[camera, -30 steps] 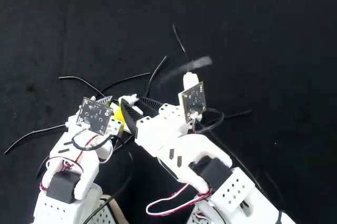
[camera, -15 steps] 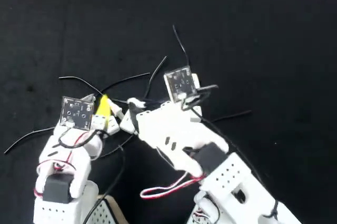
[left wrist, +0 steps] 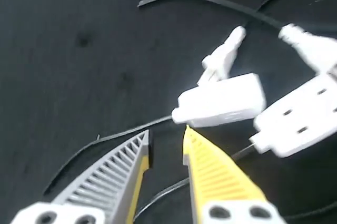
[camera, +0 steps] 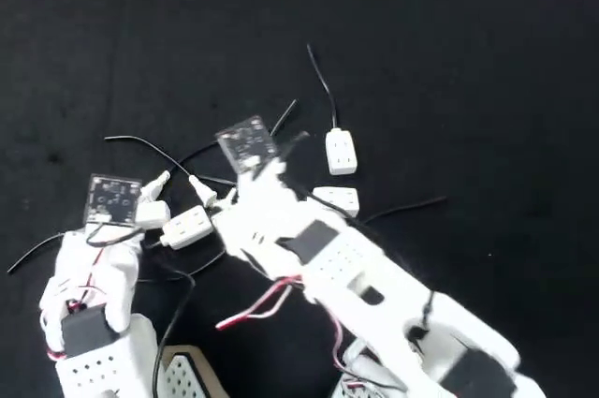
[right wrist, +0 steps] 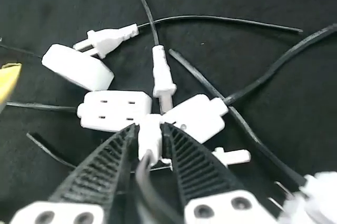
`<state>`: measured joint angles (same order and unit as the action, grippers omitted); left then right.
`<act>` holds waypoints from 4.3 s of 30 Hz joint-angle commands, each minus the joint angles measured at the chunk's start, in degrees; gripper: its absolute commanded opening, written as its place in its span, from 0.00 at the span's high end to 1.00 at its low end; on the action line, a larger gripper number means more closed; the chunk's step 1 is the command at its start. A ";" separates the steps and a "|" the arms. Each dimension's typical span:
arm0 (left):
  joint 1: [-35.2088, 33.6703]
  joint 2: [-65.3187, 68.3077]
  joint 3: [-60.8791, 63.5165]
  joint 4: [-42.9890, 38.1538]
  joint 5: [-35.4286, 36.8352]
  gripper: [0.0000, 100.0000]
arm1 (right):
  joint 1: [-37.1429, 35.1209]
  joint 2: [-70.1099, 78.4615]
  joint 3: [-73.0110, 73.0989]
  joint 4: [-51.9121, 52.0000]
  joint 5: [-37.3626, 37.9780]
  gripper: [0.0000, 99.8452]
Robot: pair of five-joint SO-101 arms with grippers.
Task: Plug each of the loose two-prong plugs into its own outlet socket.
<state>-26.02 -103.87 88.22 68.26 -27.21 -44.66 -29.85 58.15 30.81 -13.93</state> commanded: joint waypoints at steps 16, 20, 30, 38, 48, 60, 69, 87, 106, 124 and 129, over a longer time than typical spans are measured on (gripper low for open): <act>-8.13 -0.53 8.22 -1.32 -3.87 0.89 | -2.81 22.90 -18.68 -1.49 -6.77 0.99; -8.13 -0.53 8.22 -1.32 -3.87 0.89 | -4.04 23.96 -19.56 0.18 -7.56 0.99; -8.13 -0.53 8.84 -1.41 -4.84 0.89 | -5.89 24.84 -22.11 7.38 -8.44 0.99; -8.13 -0.53 8.84 -1.41 -4.92 0.89 | -3.16 24.92 -22.11 7.12 -7.03 0.99; -8.13 -0.53 8.84 -1.41 -4.92 0.89 | -2.02 24.92 -22.11 7.03 -6.68 0.99; -8.04 -0.53 8.84 -1.41 -4.92 0.89 | -2.11 32.31 -24.57 4.66 -6.68 0.99; -8.04 -0.53 8.84 -1.41 -4.92 0.89 | -2.90 34.77 -26.07 7.38 -6.68 0.99; -4.88 -0.35 8.22 -1.23 -7.38 0.88 | -5.36 26.15 -27.47 19.52 -2.64 0.61; 14.11 16.88 -6.02 -2.02 -8.70 0.74 | 20.84 -7.96 -27.38 51.87 14.95 0.85; 23.78 84.04 -32.13 -26.02 -12.22 0.74 | 29.45 -5.14 -16.04 40.44 21.89 0.95; 23.96 86.24 -32.22 -28.31 -12.22 0.85 | 29.36 -5.05 -15.78 40.26 21.89 0.95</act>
<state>-2.46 -18.68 58.68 42.86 -39.08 -16.09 -35.03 42.59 72.22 7.34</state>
